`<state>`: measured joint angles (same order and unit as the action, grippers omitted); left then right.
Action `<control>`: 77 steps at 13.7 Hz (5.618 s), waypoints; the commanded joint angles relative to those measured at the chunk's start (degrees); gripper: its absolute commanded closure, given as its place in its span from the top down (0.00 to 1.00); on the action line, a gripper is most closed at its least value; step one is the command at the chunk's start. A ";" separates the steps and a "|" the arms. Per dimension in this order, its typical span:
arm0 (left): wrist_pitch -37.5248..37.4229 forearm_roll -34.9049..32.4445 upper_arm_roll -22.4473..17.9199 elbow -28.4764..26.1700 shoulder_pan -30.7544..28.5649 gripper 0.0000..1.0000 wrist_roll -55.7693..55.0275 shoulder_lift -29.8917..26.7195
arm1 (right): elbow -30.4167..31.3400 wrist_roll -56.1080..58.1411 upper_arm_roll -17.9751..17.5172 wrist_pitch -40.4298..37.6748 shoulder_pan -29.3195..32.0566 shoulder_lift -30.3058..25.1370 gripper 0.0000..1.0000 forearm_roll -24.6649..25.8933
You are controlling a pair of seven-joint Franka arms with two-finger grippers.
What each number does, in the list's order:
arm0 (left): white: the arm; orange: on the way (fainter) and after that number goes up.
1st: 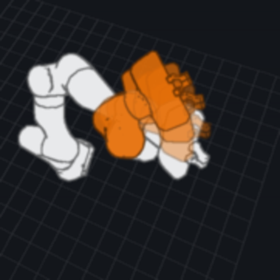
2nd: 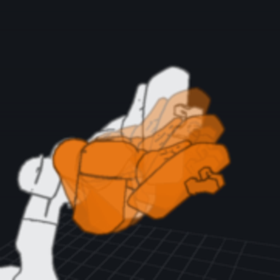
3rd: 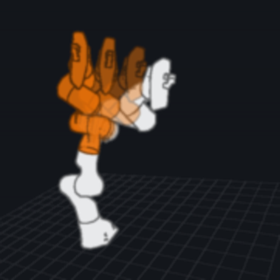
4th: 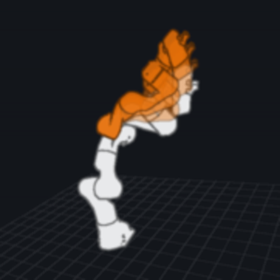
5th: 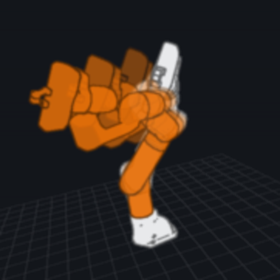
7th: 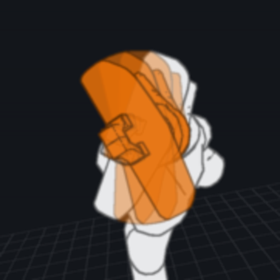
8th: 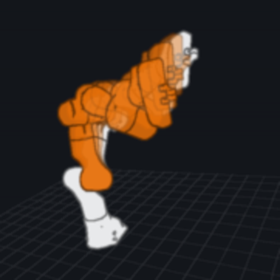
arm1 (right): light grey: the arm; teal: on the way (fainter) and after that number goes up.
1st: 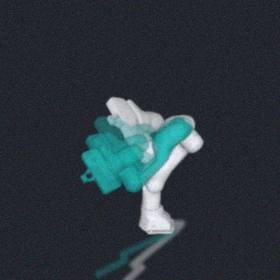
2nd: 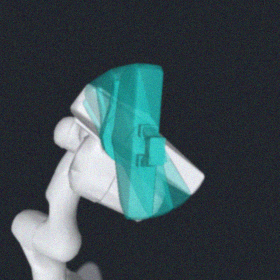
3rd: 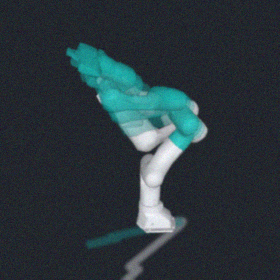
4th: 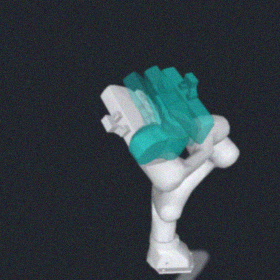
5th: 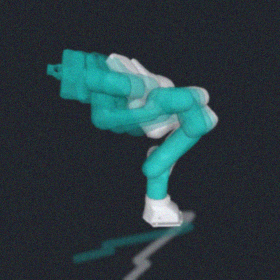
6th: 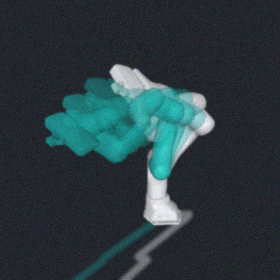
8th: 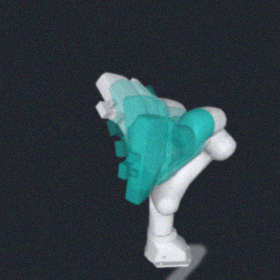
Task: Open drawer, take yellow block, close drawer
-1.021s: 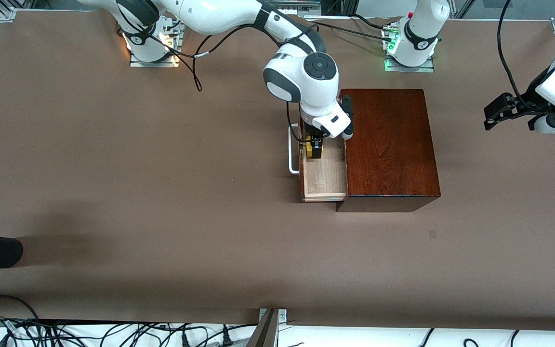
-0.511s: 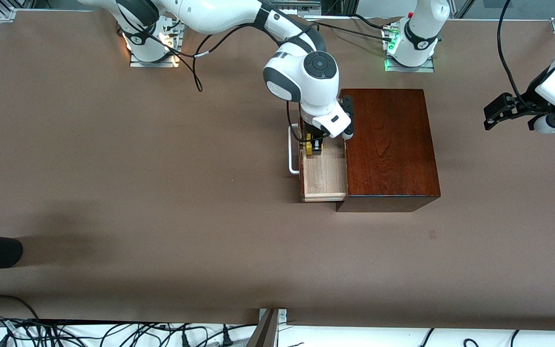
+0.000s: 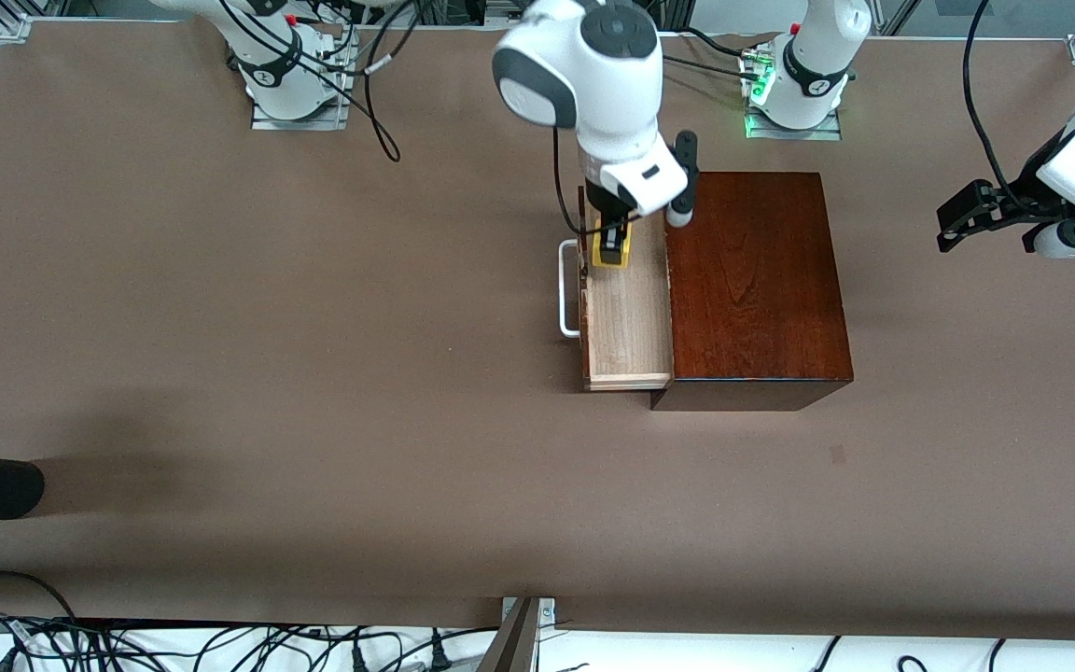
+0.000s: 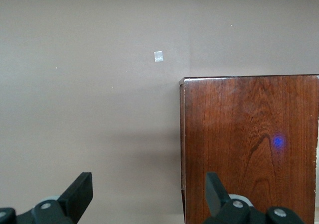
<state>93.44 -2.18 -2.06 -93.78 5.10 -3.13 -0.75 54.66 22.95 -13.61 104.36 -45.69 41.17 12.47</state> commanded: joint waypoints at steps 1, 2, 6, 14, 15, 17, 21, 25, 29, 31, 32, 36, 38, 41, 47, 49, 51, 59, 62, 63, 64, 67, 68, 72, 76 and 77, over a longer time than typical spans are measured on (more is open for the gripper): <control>-1.33 1.39 -0.05 2.01 0.43 1.00 0.41 1.72 | 1.41 -0.36 -0.10 -4.42 4.36 -5.82 0.00 -2.09; -2.81 1.39 1.00 2.11 0.87 1.00 0.49 2.15 | 1.41 -0.36 -0.10 -5.48 6.99 -6.88 0.00 -3.66; -9.59 3.13 6.53 2.46 2.55 1.00 3.38 6.80 | 1.41 -0.98 0.60 -9.62 18.32 -8.39 0.00 -9.12; -3.12 7.97 22.95 2.46 2.55 1.00 24.64 12.34 | 24.50 -5.81 0.51 -7.16 39.43 -23.93 0.00 -11.32; 0.13 8.76 25.76 2.46 2.55 1.00 25.45 13.74 | 27.92 -6.07 1.91 -6.64 40.23 -24.73 0.00 -11.50; 6.46 10.00 31.92 2.46 2.55 1.00 25.45 17.17 | 33.55 -6.43 5.07 -5.67 40.85 -25.87 0.00 -13.86; 8.78 15.35 35.90 7.01 7.27 1.00 24.31 25.33 | 49.35 -12.66 7.45 5.80 41.21 -29.12 0.00 -13.43; 13.59 11.43 35.81 9.49 10.98 1.00 32.78 33.34 | 61.76 -16.43 8.86 18.91 41.56 -30.53 0.00 -13.52; 21.06 2.65 35.64 9.40 11.77 1.00 49.25 38.01 | 73.56 -16.62 10.79 34.31 42.00 -30.63 0.00 -13.78; 23.88 -4.47 35.64 9.31 13.35 1.00 50.41 40.29 | 73.92 -18.54 11.41 35.11 42.00 -29.22 0.00 -14.14; 24.50 -6.85 35.55 9.23 13.44 1.00 50.42 41.08 | 74.27 -21.17 11.41 35.90 41.91 -28.78 0.00 -14.05; 24.42 -12.04 35.64 8.27 13.27 1.00 50.85 42.24 | 74.80 -24.19 11.41 40.72 41.65 -25.72 0.00 -13.96; 23.90 -13.54 35.37 7.99 12.83 1.00 51.73 42.23 | 74.89 -24.01 11.41 43.80 41.65 -23.69 0.00 -13.96; 23.28 -15.57 34.59 7.91 12.39 1.00 51.82 42.06 | 74.80 -23.48 11.41 47.94 41.56 -20.79 0.00 -13.79; 13.27 -15.84 33.53 8.08 9.23 1.00 51.91 40.74 | 74.80 -23.39 11.41 48.83 41.29 -19.55 0.00 -13.78; 10.81 -15.75 33.35 8.08 8.44 1.00 51.91 39.52 | 74.80 -23.48 11.41 48.92 41.29 -19.29 0.99 -13.87; 8.08 -15.84 33.35 8.00 6.60 1.00 52.00 38.98 | 74.54 -23.48 11.41 48.30 41.29 -20.25 1.00 -13.87; 8.24 -15.66 33.70 8.52 5.01 1.00 51.65 38.98 | 68.66 -23.21 11.32 24.26 41.47 -38.07 1.00 -13.78; 8.34 -14.26 35.54 14.03 4.92 1.00 50.77 37.93 | 62.17 -23.48 11.59 12.56 41.56 -42.13 1.00 -14.13; 8.34 -14.26 35.72 16.32 5.01 1.00 50.07 37.14 | 58.40 -23.04 11.68 8.27 41.56 -42.05 1.00 -14.14; 8.34 -14.25 35.72 19.04 4.75 1.00 49.11 36.53 | 54.45 -23.13 11.76 2.39 41.56 -41.96 1.00 -14.14; 2.13 -13.21 35.46 23.90 4.48 1.00 44.81 32.84 | 48.09 -22.69 12.03 -4.34 41.56 -41.87 1.00 -13.96; -2.08 -11.63 35.29 24.42 3.00 1.00 43.22 31.87 | 47.47 -21.73 12.03 -4.78 41.56 -41.87 1.00 -13.52; -9.15 -9.25 27.93 25.24 2.53 1.00 32.53 26.34 | 44.31 -15.41 12.90 -8.47 41.65 -41.79 1.00 -13.08; -7.76 -7.85 17.65 13.82 1.85 1.00 25.19 16.33 | 42.20 -15.66 13.70 -11.64 41.73 -41.79 1.00 -12.73; -5.14 -6.01 14.49 9.79 1.23 1.00 24.93 12.83 | 41.32 -15.57 13.70 -11.81 41.73 -41.52 1.00 -12.64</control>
<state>84.42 -11.54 18.23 -74.12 7.16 23.30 20.45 98.79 6.54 0.23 94.54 -4.19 -1.34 -0.52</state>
